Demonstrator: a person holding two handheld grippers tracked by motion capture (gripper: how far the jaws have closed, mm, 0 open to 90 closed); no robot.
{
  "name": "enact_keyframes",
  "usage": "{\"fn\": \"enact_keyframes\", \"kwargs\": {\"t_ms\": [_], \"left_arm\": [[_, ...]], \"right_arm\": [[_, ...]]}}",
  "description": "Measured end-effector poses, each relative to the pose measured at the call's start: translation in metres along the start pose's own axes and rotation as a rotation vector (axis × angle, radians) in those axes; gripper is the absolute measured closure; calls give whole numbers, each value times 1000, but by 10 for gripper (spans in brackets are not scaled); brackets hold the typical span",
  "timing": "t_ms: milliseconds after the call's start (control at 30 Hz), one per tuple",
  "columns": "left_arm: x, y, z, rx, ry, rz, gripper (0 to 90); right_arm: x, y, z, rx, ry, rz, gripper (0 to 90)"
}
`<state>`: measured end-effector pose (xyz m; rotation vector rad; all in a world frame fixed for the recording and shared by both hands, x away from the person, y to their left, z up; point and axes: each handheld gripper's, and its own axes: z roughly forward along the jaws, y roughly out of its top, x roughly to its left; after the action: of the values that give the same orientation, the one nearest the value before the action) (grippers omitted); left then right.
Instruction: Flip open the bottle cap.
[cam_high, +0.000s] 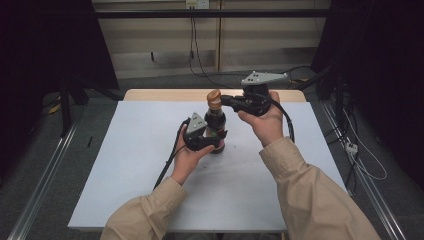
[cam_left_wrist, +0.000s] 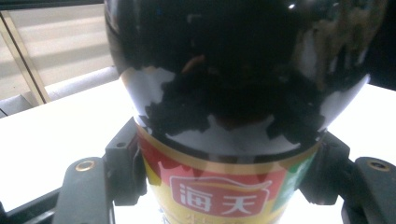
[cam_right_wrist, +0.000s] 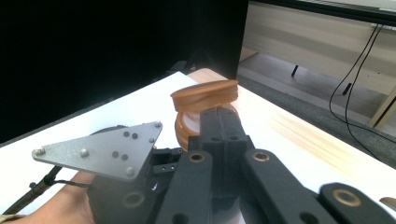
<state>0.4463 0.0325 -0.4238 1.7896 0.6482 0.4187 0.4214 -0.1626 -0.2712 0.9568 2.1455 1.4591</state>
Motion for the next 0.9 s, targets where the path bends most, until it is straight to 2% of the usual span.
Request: {"fn": "enact_keyframes", "kwargs": {"t_ms": [900], "left_arm": [[-1,0,0,0,1,-5,305]], "right_arm": [[1,5,1,-14,3,-4,900]]}}
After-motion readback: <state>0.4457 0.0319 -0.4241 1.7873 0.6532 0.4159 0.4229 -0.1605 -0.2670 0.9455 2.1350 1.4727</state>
